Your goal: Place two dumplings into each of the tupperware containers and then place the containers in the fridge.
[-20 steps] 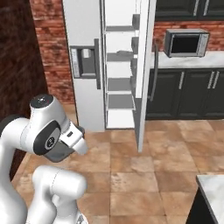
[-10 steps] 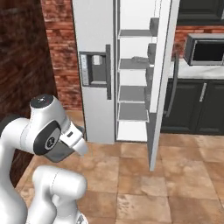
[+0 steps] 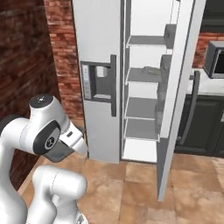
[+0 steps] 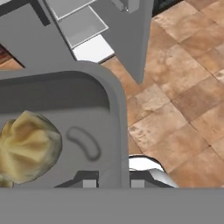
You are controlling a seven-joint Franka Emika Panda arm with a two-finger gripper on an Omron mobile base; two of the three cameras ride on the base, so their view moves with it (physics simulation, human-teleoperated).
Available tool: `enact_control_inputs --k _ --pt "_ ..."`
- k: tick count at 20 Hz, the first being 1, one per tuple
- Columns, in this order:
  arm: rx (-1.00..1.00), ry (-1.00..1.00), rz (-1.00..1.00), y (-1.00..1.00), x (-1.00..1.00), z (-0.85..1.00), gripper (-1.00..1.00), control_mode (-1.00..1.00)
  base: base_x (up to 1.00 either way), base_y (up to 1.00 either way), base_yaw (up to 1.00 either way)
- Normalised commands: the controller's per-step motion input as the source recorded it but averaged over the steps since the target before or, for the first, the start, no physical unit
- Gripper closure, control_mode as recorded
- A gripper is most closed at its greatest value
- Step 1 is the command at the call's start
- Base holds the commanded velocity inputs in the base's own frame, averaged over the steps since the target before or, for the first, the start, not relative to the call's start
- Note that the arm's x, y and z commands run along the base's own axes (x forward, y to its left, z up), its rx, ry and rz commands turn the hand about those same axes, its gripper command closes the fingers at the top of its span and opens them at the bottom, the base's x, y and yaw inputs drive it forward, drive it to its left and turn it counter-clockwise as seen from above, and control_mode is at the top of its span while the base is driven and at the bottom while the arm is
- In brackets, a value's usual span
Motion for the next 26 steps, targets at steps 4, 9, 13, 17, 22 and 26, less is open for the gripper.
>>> enact_control_inputs --k 4,9,13,17,22,26 --pt "0.00 0.00 0.00 0.00 0.00 0.00 1.00 1.00 0.93 -0.46 0.15" --pt "0.00 0.00 0.00 0.00 0.00 0.00 1.00 1.00 0.77 -0.47 0.13" --pt "0.00 0.00 0.00 0.00 0.00 0.00 1.00 1.00 0.69 -0.33 0.14" --pt "0.00 0.00 0.00 0.00 0.00 0.00 1.00 1.00 0.62 -0.36 0.12" --pt "0.00 0.00 0.00 0.00 0.00 0.00 1.00 1.00 0.53 -0.46 0.07" --pt "0.00 0.00 0.00 0.00 0.00 0.00 1.00 1.00 0.51 -0.40 0.06"
